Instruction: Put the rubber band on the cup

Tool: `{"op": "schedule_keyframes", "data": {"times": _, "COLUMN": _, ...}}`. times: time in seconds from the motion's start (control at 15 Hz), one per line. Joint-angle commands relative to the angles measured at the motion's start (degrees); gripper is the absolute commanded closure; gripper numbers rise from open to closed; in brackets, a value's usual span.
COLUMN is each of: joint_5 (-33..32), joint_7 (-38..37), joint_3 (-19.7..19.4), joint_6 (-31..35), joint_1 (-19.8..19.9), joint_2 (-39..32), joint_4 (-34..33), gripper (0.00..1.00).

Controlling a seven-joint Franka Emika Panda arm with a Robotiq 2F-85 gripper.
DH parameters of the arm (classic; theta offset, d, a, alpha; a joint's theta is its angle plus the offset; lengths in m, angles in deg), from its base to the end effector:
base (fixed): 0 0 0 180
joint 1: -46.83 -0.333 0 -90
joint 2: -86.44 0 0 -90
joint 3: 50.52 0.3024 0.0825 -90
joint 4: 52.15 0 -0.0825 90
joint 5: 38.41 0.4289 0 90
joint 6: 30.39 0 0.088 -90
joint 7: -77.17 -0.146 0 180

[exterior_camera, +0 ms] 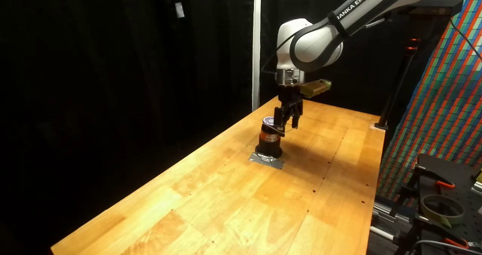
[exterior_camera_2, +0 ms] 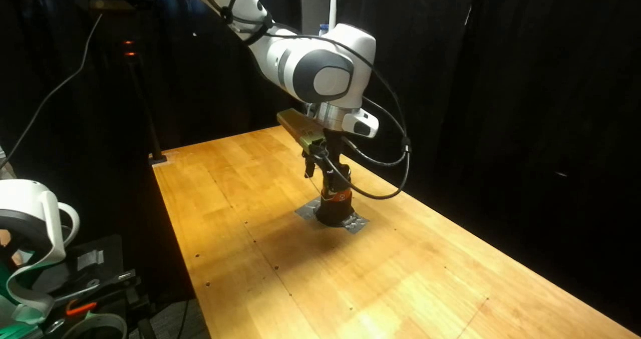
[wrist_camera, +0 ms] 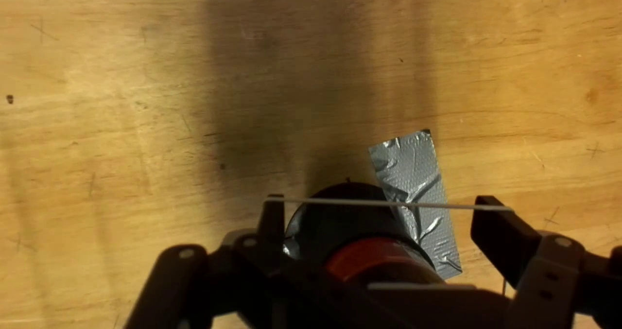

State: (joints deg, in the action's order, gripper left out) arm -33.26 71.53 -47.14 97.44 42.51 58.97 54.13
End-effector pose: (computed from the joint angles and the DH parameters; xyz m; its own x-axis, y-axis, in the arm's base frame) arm 0.6457 0.0929 0.1728 0.9932 -0.0233 -0.1142 -0.0327 -0.9962 -0.0811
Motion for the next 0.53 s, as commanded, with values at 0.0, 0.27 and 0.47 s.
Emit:
{"op": "schedule_keyframes", "data": {"times": 0.0, "joint_5": 1.89, "joint_7": 1.15, "joint_3": 0.46, "joint_6": 4.93, "joint_1": 0.73, "joint_2": 3.19, "joint_4": 6.19, "gripper": 0.00}}
{"op": "schedule_keyframes", "data": {"times": 0.27, "joint_5": 2.02, "joint_7": 0.85, "joint_3": 0.31, "joint_6": 9.92, "joint_1": 0.95, "joint_2": 4.30, "joint_4": 9.12, "gripper": 0.00}}
{"op": "schedule_keyframes", "data": {"times": 0.47, "joint_5": 1.89, "joint_7": 0.04, "joint_3": 0.11, "joint_6": 13.43, "joint_1": 0.91, "joint_2": 4.57, "joint_4": 10.11, "gripper": 0.00}}
